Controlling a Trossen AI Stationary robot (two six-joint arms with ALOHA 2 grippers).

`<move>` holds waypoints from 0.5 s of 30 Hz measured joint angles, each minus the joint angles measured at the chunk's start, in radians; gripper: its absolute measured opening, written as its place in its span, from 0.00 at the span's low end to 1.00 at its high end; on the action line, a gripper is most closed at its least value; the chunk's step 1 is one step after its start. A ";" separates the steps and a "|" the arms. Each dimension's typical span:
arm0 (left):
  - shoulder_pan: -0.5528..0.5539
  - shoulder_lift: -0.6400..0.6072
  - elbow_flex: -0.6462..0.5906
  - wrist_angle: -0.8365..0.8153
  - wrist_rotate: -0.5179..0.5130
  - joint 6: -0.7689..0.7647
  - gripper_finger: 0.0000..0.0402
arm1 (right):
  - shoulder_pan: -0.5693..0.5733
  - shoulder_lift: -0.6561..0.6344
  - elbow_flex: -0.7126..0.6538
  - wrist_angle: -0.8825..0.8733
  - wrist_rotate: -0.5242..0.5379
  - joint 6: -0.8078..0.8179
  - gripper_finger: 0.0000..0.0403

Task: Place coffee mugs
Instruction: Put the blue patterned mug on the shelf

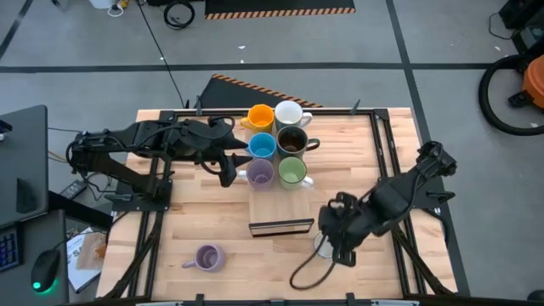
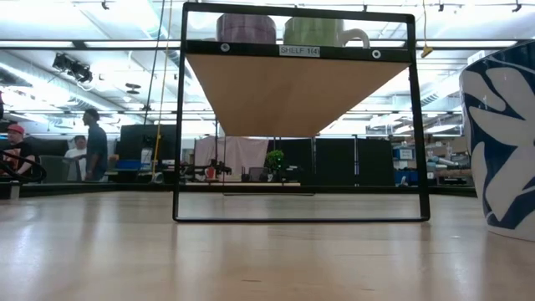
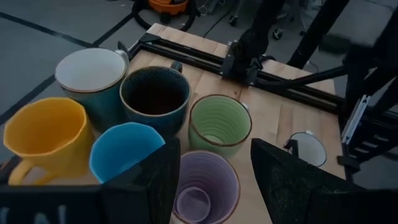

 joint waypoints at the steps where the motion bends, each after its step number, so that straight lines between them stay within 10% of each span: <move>1: 0.000 0.000 0.000 0.000 0.004 -0.006 0.51 | 0.010 0.002 -0.024 0.018 0.000 -0.001 0.43; 15: 0.000 0.000 0.000 0.000 0.078 -0.054 0.51 | 0.064 0.001 -0.354 0.285 -0.041 -0.027 0.43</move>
